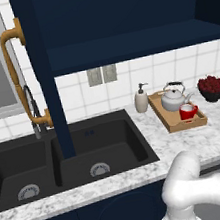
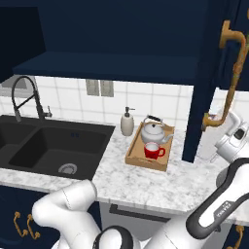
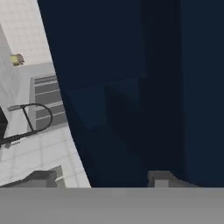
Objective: Pick the kettle from the counter and place it on the tray. Then pick the mug from the cabinet and place it on the tray. Then close the cabinet doors.
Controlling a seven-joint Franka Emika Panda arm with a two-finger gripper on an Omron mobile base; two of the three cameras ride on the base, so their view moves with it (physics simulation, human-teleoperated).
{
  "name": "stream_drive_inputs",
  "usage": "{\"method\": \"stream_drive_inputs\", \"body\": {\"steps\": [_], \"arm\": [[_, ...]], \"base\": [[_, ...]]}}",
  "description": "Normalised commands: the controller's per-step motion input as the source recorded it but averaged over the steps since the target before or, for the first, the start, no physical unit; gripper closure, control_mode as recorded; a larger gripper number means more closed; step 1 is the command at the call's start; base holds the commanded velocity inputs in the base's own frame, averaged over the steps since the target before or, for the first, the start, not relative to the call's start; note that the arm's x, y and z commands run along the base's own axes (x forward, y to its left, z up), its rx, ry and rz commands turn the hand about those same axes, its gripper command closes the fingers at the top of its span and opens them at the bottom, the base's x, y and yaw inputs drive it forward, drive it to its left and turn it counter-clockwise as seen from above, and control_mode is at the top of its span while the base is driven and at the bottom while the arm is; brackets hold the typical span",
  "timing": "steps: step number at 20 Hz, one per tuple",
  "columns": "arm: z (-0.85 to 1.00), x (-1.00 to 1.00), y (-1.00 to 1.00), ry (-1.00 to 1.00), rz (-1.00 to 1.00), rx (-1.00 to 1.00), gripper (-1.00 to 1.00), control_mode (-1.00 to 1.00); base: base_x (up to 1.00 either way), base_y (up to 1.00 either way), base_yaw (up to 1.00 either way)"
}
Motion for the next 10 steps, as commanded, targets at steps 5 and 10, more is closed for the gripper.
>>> {"method": "stream_drive_inputs", "body": {"steps": [5,10], "arm": [[0.49,0.01,0.63,-0.04,-0.2,-0.32,-1.0,-1.0],[0.35,0.15,0.78,-0.01,-0.35,-0.3,-1.0,-1.0]], "base": [[0.0,0.0,0.0],[0.0,0.0,0.0]]}}
